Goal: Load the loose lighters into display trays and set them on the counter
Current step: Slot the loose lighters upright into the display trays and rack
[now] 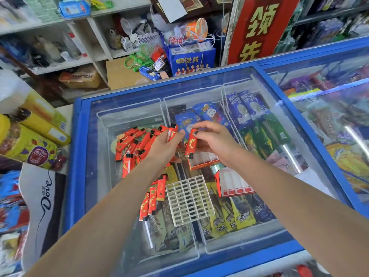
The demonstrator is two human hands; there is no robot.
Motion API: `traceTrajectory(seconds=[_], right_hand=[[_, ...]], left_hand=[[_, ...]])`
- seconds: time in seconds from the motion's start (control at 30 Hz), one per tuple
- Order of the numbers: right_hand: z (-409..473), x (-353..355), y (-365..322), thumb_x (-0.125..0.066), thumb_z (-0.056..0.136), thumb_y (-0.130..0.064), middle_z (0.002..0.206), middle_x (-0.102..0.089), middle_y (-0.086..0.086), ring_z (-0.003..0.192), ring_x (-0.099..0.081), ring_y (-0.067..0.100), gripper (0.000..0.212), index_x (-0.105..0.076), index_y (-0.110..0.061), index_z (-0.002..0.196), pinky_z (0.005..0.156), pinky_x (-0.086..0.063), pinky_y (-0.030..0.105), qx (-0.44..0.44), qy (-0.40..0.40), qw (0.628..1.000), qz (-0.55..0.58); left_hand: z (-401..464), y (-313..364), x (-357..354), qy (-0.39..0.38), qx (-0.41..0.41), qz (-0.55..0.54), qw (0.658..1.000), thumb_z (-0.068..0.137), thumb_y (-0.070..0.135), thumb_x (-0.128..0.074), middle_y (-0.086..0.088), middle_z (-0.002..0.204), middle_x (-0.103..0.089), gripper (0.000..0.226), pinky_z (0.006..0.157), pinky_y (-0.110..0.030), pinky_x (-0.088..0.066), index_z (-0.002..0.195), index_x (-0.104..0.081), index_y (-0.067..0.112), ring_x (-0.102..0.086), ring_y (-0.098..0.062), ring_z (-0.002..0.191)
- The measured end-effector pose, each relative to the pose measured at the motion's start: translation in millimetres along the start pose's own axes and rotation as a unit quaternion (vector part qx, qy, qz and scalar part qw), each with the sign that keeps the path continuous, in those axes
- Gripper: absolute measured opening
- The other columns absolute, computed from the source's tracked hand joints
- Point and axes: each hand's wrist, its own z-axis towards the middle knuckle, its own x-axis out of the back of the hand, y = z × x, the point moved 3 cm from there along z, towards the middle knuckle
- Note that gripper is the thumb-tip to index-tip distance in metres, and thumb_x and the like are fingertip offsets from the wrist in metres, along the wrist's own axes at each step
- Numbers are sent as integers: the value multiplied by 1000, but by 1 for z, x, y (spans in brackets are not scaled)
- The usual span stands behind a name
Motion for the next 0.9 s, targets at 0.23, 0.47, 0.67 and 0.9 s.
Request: traceTrajectory(seconds=[0.23, 0.47, 0.67, 0.9], right_hand=[[-12, -6, 5, -65, 94, -6, 110, -70, 25, 102, -69, 37, 14, -67, 0, 106, 98, -53, 58, -24, -8, 1000, 4], [-21, -9, -1, -37, 92, 15, 98, -69, 32, 92, -72, 40, 29, -62, 16, 106, 91, -60, 42, -53, -40, 991, 116], [-22, -8, 3, -61, 81, 11, 108, -70, 24, 103, -72, 31, 29, -65, 2, 108, 95, -57, 38, 13, -102, 994, -33], [-14, 5, 8, -71, 89, -11, 74, -73, 4, 65, -74, 16, 10, -61, -9, 88, 65, -61, 31, 137, -14, 963, -230]], left_hand=[[-4, 8, -2, -29, -6, -24, 999, 95, 29, -71, 3, 71, -70, 13, 43, -22, -42, 98, -64, 19, -63, -11, 55], [-4, 5, -5, -26, 93, -112, 989, 94, 6, -65, -4, 64, -67, 10, 45, -17, -48, 104, -65, 3, -60, -10, 54], [0, -2, -12, 5, 95, -103, 990, 95, 1, -60, -6, 62, -65, 5, 43, -19, -49, 95, -58, 5, -58, -11, 45], [7, -11, -6, 34, 42, 2, 999, 92, 19, -70, 8, 48, -62, 17, 43, -19, -45, 103, -60, 11, -59, -7, 43]])
